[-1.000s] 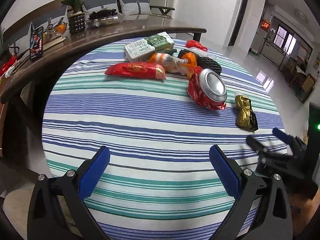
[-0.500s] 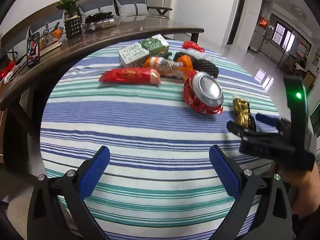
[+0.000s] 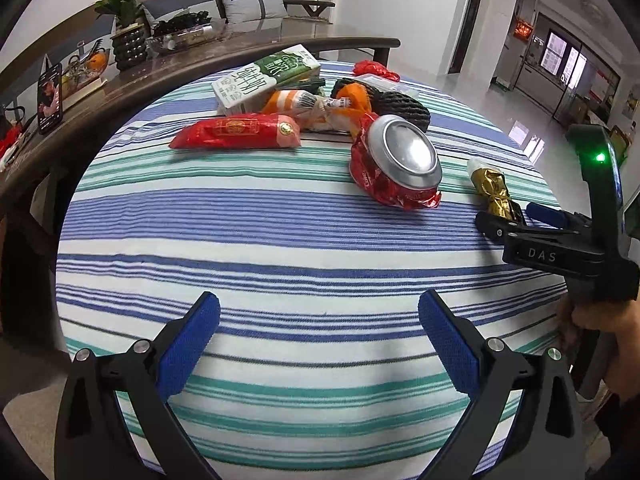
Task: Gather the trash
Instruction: 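Close the left tool on the crushed red can while the right tool grasps the gold-and-black wrapper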
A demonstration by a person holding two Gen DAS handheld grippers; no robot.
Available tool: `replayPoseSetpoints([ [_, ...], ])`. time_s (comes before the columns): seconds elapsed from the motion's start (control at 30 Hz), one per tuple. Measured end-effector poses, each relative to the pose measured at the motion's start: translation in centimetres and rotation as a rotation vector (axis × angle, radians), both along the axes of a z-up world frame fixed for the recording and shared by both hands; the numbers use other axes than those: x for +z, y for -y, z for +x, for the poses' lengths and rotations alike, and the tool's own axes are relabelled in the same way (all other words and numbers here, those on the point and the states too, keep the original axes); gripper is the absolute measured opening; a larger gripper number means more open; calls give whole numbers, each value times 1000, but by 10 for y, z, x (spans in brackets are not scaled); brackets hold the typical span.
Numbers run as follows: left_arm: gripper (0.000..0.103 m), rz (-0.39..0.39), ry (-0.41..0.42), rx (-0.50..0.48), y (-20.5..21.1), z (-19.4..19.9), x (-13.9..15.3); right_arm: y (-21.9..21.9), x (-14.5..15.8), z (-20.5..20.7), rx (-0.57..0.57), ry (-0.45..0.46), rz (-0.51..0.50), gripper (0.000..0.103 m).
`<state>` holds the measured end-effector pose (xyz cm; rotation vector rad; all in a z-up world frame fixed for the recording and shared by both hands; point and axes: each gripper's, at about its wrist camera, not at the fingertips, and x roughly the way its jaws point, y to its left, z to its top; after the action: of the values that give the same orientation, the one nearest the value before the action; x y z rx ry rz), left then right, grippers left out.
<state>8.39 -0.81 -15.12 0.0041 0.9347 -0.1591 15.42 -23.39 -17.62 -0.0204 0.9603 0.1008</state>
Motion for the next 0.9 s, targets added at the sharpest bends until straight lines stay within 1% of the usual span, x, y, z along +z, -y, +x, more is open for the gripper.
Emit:
replayPoseSetpoints([
  [0.23, 98, 41, -24, -6, 9, 15, -7, 0, 0, -1, 5, -1, -2, 98],
  [0.33, 98, 51, -39, -2, 8, 18, -12, 3, 1, 5, 52, -12, -2, 98],
  [0.4, 98, 48, -53, 6, 5, 19, -16, 10, 1, 8, 59, -14, -1, 98],
  [0.43, 98, 48, -68, 12, 3, 19, -20, 16, 1, 10, 42, -17, -4, 98],
  [0.53, 98, 76, -58, 6, 3, 16, -22, 28, 2, 10, -4, -21, -10, 98],
  [0.6, 98, 72, -54, -6, 2, 12, -21, 34, 3, 2, -25, -24, -13, 98],
  [0.7, 98, 3, -13, -21, 1, 6, -11, 37, 5, -17, -10, -3, -6, 98],
  [0.77, 98, -45, 35, -36, 9, 6, 3, 41, 5, -31, -10, 21, 19, 98],
  [0.83, 98, -51, 55, -56, 22, 13, 12, 46, 6, -40, -19, 36, 51, 98],
  [0.9, 98, -27, 59, -75, 44, 28, 22, 49, 7, -44, -22, 36, 85, 98],
])
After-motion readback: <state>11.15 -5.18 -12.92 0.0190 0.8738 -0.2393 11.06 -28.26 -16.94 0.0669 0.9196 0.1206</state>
